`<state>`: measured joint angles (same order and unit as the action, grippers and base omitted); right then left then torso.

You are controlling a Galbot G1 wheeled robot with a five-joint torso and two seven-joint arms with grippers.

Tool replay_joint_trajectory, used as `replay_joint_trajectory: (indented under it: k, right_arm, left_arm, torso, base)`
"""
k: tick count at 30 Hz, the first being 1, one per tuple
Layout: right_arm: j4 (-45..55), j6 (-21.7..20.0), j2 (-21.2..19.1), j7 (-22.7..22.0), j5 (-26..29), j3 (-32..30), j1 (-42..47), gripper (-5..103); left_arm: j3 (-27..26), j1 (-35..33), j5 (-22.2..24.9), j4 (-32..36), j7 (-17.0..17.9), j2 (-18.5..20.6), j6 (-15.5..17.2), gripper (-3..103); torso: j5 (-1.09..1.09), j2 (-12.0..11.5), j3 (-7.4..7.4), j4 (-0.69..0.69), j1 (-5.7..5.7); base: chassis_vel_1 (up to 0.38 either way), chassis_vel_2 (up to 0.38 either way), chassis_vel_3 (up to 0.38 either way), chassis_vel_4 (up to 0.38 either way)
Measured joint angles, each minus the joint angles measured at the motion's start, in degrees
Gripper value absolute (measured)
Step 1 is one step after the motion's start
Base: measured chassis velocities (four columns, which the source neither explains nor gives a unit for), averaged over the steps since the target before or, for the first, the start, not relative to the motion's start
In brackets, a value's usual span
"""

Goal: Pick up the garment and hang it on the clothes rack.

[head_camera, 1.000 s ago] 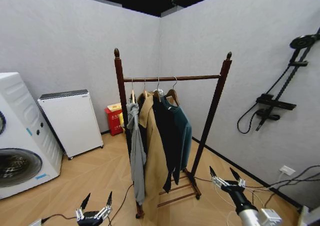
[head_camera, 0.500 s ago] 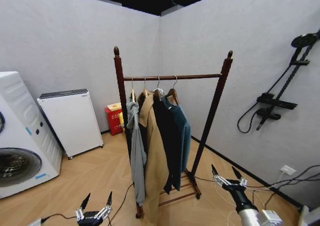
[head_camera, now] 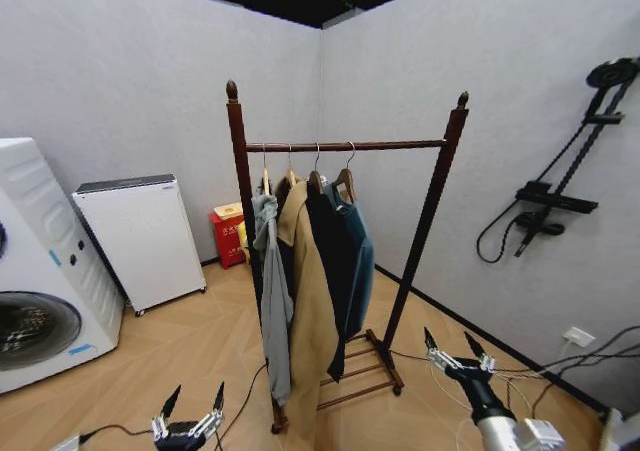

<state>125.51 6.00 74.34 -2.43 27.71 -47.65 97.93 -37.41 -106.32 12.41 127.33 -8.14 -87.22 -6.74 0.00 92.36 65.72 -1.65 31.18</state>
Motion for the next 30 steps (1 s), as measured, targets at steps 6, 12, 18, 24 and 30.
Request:
replay_joint_trajectory:
  k: [6,12,18,24,30]
  right_arm:
    - [-0.21,0.70,-0.03,0.00,0.59,-0.17,-0.23,100]
    - [-0.45,1.46,0.23,-0.03,0.87,-0.13,-0.56,100]
    - [-0.41,1.88,0.37,-0.04,0.79,-0.05,-0.68,100]
    - [-0.38,1.97,0.31,-0.02,0.72,-0.05,-0.88,100]
    - [-0.38,2.13,0.07,0.02,0.78,-0.15,-0.99,100]
  left_arm:
    - [0.00,0.00,0.00,0.00,0.00,0.00,0.00,100]
    - [0.00,0.00,0.00,0.00,0.00,0.00,0.00,100]
    - [0.00,0.00,0.00,0.00,0.00,0.00,0.00,100]
    - [0.00,0.00,0.00,0.00,0.00,0.00,0.00,100]
    - [0.00,0.00,0.00,0.00,0.00,0.00,0.00,100]
  torso:
    - [0.00,-0.18,-0.10,0.00,-0.11]
    - [0.00,-0.09,-0.05,0.00,-0.09]
    - [0.00,0.09,0.05,0.00,0.00]
    - [0.00,0.23,0.12,0.00,0.06]
    - [0.00,0.30,0.17,0.00,0.13]
  base:
    - [0.000,0.000,0.000,0.000]
    - [0.000,0.000,0.000,0.000]
    - [0.000,0.000,0.000,0.000]
    - [0.000,0.000,0.000,0.000]
    - [0.041,-0.039,-0.038,0.041]
